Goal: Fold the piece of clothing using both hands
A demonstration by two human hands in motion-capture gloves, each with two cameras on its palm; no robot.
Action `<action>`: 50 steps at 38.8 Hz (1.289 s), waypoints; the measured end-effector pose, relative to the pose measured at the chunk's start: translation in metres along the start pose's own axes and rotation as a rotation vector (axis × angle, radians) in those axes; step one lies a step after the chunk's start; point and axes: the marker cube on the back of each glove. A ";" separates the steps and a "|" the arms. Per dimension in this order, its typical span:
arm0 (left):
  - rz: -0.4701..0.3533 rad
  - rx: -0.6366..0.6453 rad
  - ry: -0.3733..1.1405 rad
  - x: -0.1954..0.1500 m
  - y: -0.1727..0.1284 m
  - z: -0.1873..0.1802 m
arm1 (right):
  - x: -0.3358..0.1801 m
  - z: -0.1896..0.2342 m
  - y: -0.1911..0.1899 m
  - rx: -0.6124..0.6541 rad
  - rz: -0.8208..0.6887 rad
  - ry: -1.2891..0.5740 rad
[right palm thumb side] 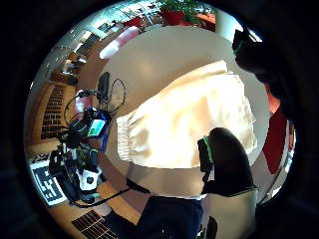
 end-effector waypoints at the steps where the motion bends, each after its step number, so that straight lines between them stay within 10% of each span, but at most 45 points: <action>1: -0.003 -0.012 -0.002 0.000 -0.003 0.002 | 0.002 0.001 -0.001 -0.002 0.001 0.000; 21: -0.018 -0.076 -0.067 0.027 0.001 -0.013 | 0.065 0.005 0.015 -0.173 0.073 -0.138; 43: -0.014 -0.166 -0.098 0.051 -0.011 -0.004 | 0.105 0.117 -0.014 -0.397 0.200 -0.192; 50: 0.015 -0.178 -0.075 0.057 -0.013 -0.005 | 0.098 0.126 -0.017 -0.290 0.256 -0.144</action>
